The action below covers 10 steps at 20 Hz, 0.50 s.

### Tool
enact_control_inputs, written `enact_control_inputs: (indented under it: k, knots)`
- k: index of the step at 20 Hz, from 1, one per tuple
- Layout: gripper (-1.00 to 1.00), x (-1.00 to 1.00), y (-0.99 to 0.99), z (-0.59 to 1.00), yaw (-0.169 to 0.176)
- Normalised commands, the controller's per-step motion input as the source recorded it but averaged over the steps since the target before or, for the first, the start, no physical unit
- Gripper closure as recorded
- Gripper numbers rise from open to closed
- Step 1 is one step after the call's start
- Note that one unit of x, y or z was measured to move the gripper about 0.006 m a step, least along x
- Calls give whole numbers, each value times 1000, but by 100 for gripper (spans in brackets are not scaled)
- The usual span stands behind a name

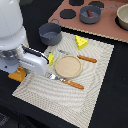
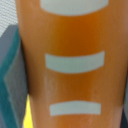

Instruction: Interact with the objects in diverse but meaningful ways.

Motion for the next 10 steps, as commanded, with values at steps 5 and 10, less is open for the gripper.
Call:
enact_control_inputs:
  k: [5,10]
  knots:
    - [100,-579,78,-361,8]
    - [100,-510,19,-402,0]
